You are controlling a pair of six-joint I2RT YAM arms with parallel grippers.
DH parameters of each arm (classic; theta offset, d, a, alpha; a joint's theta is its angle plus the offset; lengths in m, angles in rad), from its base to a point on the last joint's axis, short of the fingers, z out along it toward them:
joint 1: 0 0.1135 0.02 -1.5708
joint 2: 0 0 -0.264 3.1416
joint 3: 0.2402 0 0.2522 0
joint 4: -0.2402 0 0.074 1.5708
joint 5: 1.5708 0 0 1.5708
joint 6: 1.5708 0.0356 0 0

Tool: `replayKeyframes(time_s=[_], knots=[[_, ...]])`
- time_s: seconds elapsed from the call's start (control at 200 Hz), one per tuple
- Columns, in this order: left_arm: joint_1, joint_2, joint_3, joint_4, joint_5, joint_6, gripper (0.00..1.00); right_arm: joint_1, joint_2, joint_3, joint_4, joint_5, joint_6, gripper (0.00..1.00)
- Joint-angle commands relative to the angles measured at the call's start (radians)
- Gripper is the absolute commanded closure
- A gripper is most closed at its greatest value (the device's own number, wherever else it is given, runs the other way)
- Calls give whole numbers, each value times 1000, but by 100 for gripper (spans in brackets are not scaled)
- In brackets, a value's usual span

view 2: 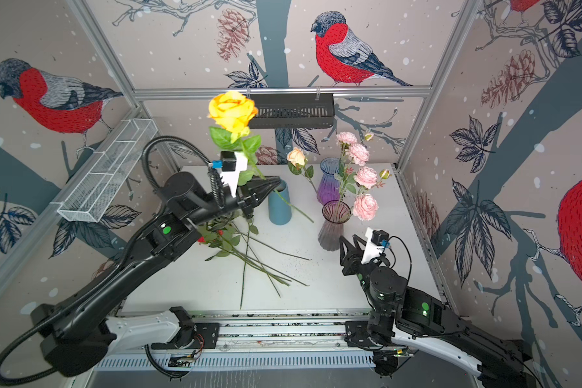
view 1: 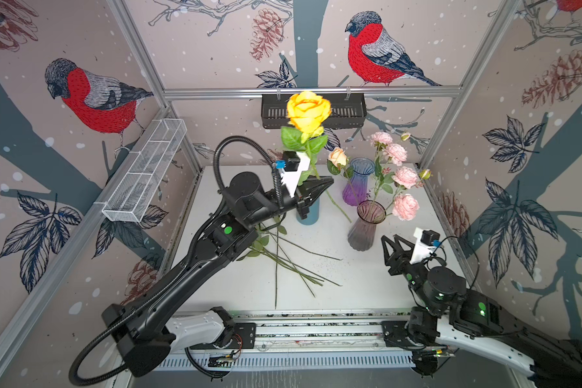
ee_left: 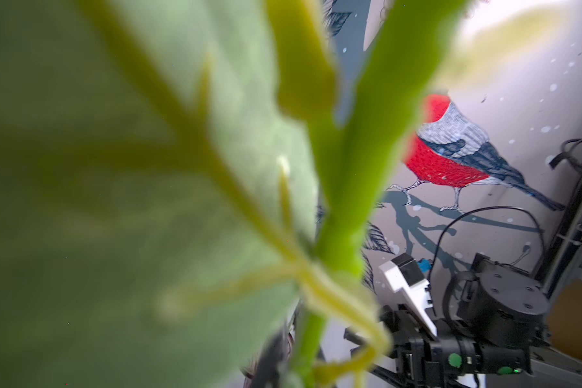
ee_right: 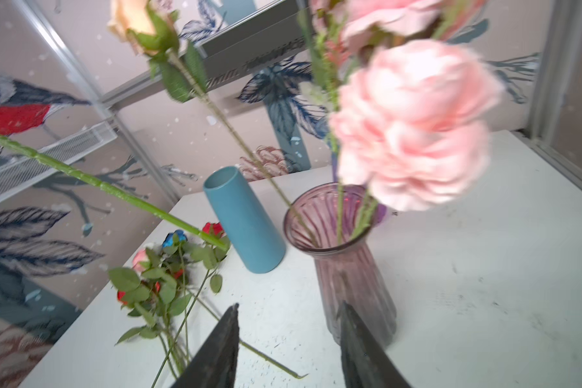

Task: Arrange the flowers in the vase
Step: 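Carry the orange rose toward the pink vase with the left gripper while the right withdraws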

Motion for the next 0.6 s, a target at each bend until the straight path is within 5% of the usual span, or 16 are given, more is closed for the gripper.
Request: replayKeyframes(time_s=[0.0,0.595], knots=[[-39,97,119,-58,-85,109,100,-3,-28,28,-170,154,135,51],[-126,502,540,-314,-118,144,100,115,-229,21,-229,252,172,50]])
